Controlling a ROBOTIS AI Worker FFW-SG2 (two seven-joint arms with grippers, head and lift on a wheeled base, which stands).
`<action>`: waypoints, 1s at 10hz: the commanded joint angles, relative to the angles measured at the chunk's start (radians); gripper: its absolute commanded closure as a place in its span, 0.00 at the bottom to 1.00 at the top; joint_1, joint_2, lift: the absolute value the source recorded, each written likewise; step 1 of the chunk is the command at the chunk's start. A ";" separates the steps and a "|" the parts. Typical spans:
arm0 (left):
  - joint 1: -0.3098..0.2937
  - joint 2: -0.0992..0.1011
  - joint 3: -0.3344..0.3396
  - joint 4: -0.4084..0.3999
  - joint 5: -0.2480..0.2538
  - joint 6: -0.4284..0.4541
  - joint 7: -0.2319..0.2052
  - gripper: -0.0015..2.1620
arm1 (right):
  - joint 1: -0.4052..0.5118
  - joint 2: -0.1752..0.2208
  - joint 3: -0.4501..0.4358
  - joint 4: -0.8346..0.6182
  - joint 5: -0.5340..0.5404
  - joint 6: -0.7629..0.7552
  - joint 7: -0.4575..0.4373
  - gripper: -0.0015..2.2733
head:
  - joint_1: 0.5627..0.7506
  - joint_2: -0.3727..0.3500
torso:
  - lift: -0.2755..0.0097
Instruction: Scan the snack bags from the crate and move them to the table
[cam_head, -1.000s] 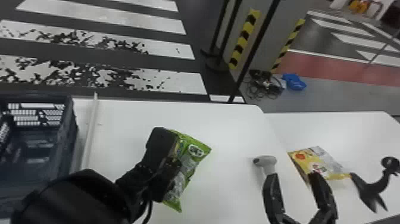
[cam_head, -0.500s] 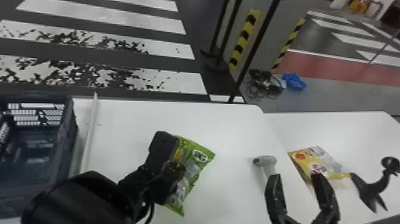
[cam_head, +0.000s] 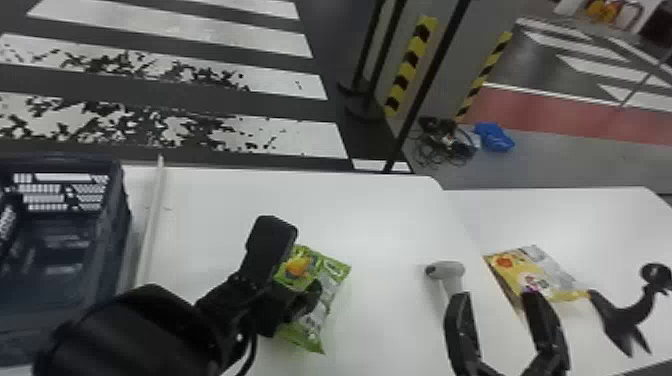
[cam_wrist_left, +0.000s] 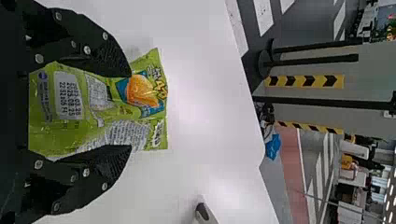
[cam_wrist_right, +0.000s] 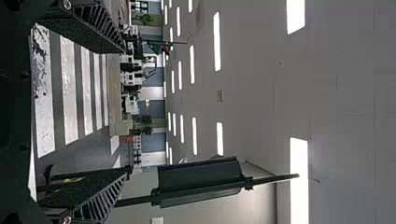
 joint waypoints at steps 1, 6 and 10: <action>0.004 0.005 0.004 -0.006 0.000 -0.004 0.000 0.01 | -0.002 0.000 0.000 0.002 0.000 -0.002 0.000 0.03 | 0.70 0.03 | 0.63; 0.125 0.041 0.150 -0.228 -0.015 -0.025 0.021 0.01 | -0.019 0.000 0.014 0.022 -0.001 -0.024 0.022 0.03 | 0.70 0.03 | 0.63; 0.238 0.107 0.294 -0.376 -0.011 -0.084 0.061 0.01 | -0.028 0.000 0.018 0.035 -0.017 -0.024 0.075 0.03 | 0.70 0.03 | 0.63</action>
